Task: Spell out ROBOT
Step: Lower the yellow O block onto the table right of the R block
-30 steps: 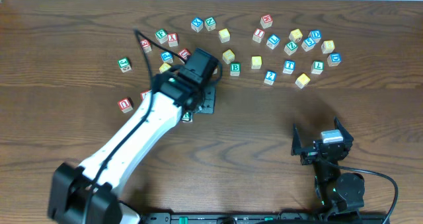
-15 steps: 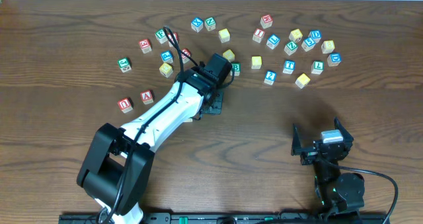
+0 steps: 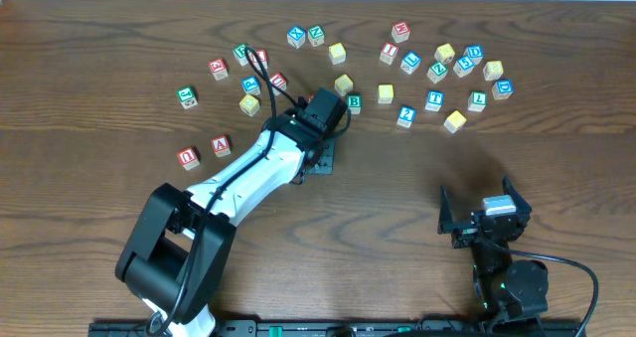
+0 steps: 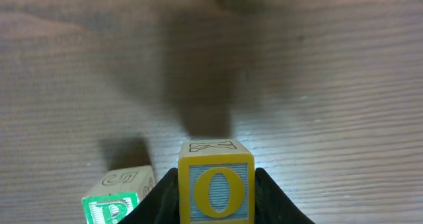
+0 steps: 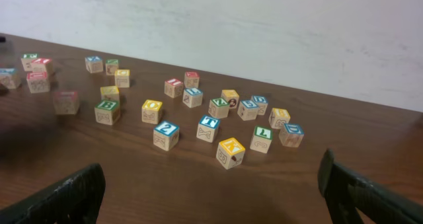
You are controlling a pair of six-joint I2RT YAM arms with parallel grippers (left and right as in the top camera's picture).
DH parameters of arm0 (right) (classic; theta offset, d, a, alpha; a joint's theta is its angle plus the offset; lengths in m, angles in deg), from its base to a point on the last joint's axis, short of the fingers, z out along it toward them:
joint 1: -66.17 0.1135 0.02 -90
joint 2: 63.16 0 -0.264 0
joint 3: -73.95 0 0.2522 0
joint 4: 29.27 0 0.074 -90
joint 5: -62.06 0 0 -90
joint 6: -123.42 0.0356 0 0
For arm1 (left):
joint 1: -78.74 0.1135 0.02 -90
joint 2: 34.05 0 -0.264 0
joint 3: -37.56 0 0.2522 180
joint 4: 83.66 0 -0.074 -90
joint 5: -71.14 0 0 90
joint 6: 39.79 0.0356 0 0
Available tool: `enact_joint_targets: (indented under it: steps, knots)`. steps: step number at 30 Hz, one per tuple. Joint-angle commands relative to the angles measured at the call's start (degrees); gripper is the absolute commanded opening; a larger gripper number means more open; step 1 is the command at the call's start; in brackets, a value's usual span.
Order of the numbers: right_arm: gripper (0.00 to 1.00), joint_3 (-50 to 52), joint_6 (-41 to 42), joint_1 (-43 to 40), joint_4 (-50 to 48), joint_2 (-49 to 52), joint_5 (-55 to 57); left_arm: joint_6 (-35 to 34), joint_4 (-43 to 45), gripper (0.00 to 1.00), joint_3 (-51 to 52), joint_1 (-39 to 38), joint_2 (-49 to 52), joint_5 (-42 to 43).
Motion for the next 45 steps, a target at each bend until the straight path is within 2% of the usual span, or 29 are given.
enact_joint_targets:
  steps: [1, 45]
  knots:
    - [0.99, 0.15, -0.61, -0.63, 0.11, -0.15, -0.28, -1.29, 0.35, 0.20, 1.09, -0.07, 0.13, -0.96]
    - [0.99, 0.15, -0.63, -0.63, 0.11, -0.15, -0.28, -4.17, -0.13, 0.18, 4.28, -0.39, 0.13, -1.81]
